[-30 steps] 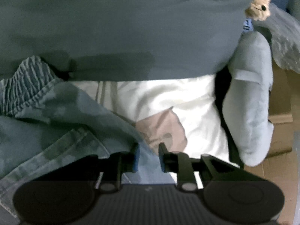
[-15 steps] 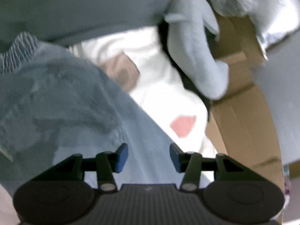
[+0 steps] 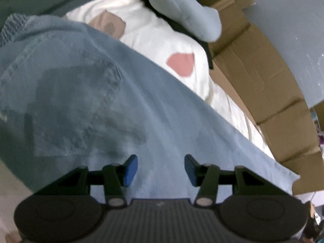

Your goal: Fold clothes

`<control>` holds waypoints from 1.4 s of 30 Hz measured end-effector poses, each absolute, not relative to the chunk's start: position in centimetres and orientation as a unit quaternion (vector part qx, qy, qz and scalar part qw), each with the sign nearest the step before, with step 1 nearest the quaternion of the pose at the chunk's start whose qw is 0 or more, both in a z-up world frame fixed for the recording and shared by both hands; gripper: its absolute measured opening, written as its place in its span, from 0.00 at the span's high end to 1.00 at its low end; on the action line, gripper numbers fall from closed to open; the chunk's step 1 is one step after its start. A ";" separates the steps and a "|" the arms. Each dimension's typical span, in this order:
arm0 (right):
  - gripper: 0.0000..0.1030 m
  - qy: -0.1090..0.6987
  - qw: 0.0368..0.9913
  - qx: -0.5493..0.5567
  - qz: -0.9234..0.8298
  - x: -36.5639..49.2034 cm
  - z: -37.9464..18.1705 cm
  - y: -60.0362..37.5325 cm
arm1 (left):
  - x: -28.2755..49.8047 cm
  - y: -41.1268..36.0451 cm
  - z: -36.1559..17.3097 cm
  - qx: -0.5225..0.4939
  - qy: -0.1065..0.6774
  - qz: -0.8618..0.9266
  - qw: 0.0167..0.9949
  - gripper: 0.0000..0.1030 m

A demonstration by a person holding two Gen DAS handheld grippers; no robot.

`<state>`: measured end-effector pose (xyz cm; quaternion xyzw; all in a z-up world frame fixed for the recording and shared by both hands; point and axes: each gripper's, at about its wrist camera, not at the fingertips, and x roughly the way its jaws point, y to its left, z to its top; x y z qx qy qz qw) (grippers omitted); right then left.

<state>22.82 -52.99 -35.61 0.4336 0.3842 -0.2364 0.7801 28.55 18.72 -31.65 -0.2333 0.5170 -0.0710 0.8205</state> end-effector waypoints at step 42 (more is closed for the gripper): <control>0.54 0.329 0.784 0.493 -0.182 16.6 -34.2 -52.9 | 21.2 5.2 -32.3 -0.067 0.528 -0.227 0.815 0.16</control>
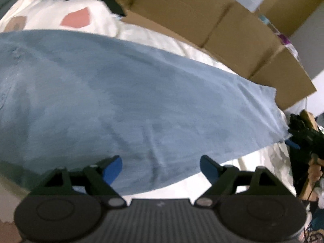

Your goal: Fold clothes

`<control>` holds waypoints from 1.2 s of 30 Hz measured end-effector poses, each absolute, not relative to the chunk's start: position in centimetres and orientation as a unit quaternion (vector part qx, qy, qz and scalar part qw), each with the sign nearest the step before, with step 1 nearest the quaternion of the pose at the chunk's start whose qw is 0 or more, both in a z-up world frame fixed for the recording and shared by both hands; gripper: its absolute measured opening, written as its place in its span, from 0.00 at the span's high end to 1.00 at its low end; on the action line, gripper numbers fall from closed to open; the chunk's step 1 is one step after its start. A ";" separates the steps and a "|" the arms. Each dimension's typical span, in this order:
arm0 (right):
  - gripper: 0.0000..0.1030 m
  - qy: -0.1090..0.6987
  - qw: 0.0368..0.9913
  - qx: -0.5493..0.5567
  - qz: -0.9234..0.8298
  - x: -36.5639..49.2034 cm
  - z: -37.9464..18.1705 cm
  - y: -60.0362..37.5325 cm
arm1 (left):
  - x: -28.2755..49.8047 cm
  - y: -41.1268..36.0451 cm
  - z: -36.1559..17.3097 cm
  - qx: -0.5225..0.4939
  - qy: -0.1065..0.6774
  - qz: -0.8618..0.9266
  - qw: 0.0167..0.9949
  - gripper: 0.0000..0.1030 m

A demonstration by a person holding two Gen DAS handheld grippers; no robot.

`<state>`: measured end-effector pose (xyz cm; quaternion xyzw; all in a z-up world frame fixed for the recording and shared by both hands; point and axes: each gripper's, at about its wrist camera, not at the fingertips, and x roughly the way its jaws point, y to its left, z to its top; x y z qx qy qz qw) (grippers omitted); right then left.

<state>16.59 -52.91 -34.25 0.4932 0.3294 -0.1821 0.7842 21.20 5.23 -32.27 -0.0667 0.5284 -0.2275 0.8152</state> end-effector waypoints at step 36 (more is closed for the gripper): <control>0.54 0.392 0.849 0.345 -0.079 19.3 -32.6 -46.8 | 18.6 -5.0 -32.5 0.131 0.394 -0.348 0.841 0.93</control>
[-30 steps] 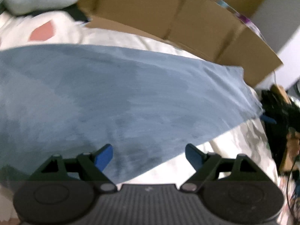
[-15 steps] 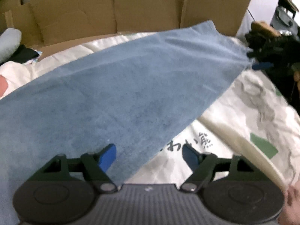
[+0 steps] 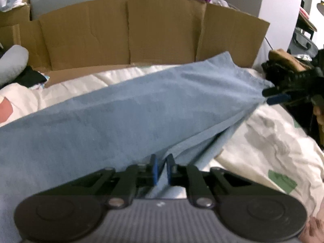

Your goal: Fold clothes

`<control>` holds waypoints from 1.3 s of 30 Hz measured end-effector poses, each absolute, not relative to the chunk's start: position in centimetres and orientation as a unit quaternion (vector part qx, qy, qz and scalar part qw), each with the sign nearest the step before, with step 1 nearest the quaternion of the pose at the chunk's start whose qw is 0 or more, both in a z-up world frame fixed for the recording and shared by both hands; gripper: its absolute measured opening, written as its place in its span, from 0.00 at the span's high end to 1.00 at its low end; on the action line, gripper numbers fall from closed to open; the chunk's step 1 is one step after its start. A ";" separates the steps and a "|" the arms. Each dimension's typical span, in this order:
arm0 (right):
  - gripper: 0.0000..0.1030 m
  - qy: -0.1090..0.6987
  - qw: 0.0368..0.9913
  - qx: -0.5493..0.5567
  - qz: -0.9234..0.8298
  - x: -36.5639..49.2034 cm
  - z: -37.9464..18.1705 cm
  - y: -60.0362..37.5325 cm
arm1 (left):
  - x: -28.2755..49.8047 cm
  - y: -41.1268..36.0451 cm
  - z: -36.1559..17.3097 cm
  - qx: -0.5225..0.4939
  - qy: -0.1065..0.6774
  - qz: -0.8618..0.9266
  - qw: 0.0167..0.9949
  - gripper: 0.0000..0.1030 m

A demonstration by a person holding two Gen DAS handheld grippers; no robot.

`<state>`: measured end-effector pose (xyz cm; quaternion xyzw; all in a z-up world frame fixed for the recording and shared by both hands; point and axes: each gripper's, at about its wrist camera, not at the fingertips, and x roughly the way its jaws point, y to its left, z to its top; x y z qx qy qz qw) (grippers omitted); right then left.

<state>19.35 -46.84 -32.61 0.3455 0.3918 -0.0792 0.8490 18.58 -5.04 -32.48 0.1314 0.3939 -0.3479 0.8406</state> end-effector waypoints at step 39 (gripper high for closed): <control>0.55 0.489 0.859 0.148 -0.011 22.0 -34.8 -39.8 | 16.7 -5.1 -35.4 0.128 0.433 -0.356 0.818 0.67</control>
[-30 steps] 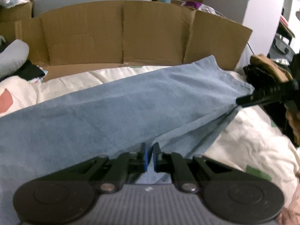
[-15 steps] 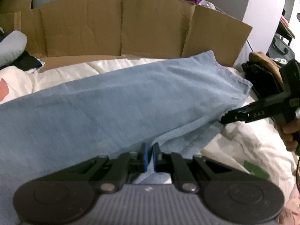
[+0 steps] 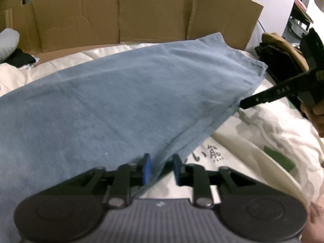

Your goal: Fold clothes

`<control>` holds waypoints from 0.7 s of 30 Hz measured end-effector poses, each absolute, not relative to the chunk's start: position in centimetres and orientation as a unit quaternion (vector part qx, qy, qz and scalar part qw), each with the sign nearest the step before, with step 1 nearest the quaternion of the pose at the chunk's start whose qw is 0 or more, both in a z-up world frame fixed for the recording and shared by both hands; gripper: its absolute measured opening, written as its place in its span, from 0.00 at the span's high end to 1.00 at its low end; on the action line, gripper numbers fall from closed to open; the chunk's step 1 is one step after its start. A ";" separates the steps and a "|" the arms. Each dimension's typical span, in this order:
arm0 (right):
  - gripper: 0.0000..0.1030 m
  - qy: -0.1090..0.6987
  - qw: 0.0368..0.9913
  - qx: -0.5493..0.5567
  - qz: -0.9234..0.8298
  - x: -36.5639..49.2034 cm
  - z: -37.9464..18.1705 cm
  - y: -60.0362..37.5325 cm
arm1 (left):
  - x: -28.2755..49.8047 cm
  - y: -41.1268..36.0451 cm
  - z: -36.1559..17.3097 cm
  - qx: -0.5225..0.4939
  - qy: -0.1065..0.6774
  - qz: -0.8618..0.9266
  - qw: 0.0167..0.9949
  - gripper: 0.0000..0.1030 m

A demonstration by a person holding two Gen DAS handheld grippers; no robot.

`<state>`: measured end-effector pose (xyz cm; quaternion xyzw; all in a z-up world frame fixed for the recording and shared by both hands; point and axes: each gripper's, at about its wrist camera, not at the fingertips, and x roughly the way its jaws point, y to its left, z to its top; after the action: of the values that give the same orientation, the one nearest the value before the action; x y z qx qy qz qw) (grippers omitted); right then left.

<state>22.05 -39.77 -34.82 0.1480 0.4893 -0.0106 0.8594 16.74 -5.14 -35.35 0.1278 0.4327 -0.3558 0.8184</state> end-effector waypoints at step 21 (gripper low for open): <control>0.55 0.473 0.860 0.189 -0.015 20.9 -33.4 -40.6 | 14.3 8.4 -31.8 0.082 0.450 -0.127 0.880 0.25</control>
<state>20.93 -40.59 -33.39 0.1887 0.4733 -0.0154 0.8603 14.33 8.38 -31.76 0.0824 0.4504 -0.1265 0.8799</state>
